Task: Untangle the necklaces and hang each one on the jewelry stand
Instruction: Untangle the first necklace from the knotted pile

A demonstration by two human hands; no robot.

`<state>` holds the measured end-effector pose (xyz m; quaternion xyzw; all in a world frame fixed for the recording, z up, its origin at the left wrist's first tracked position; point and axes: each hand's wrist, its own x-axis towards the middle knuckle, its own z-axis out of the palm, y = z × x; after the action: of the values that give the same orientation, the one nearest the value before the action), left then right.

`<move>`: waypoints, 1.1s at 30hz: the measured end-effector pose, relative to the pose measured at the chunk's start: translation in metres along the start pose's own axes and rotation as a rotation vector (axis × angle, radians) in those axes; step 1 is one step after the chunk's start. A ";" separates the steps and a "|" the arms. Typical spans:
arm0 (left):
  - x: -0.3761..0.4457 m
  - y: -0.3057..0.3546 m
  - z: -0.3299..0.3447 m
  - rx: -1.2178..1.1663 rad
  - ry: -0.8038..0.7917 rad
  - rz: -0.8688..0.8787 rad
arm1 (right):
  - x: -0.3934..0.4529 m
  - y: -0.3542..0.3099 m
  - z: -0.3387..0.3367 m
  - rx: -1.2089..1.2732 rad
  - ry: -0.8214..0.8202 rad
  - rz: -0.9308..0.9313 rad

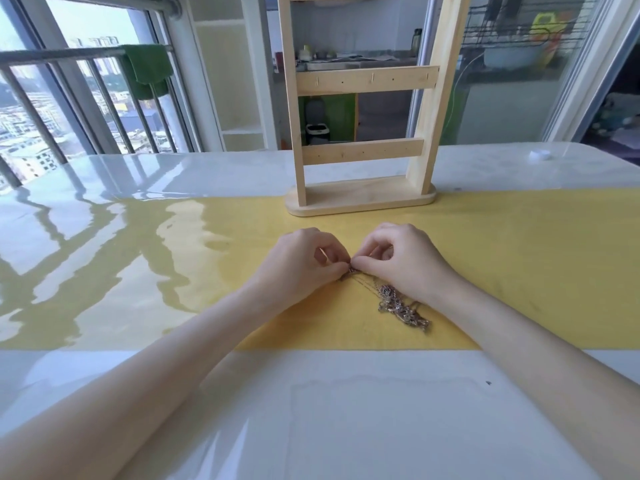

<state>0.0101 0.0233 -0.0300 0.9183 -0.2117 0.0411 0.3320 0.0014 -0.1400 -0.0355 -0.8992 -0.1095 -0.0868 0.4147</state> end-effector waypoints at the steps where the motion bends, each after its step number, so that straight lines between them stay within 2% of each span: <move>1: 0.000 0.000 0.001 -0.008 -0.001 0.006 | 0.000 0.000 -0.001 0.033 -0.004 0.011; 3: 0.001 0.001 0.002 -0.020 -0.004 0.013 | -0.001 0.000 -0.001 0.094 0.005 0.025; 7: 0.003 0.004 0.003 0.060 -0.013 0.056 | -0.001 0.003 -0.004 0.276 0.123 0.071; 9: 0.003 0.006 0.003 0.075 -0.007 0.079 | -0.002 0.004 -0.005 0.334 0.114 0.086; 14: 0.000 0.004 0.004 -0.154 0.022 0.024 | -0.005 0.001 -0.002 0.257 0.036 0.021; 17: 0.000 0.004 0.002 -0.397 0.090 -0.024 | -0.006 -0.002 -0.005 0.358 0.019 0.001; 21: -0.001 0.005 0.000 -0.571 0.107 0.009 | -0.006 -0.003 -0.008 0.475 0.005 0.003; 33: 0.000 0.005 0.003 -0.622 0.118 0.030 | -0.008 -0.001 -0.009 0.516 0.036 0.044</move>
<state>0.0076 0.0181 -0.0293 0.7657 -0.2078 0.0326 0.6079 -0.0068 -0.1475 -0.0307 -0.7640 -0.1010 -0.0630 0.6342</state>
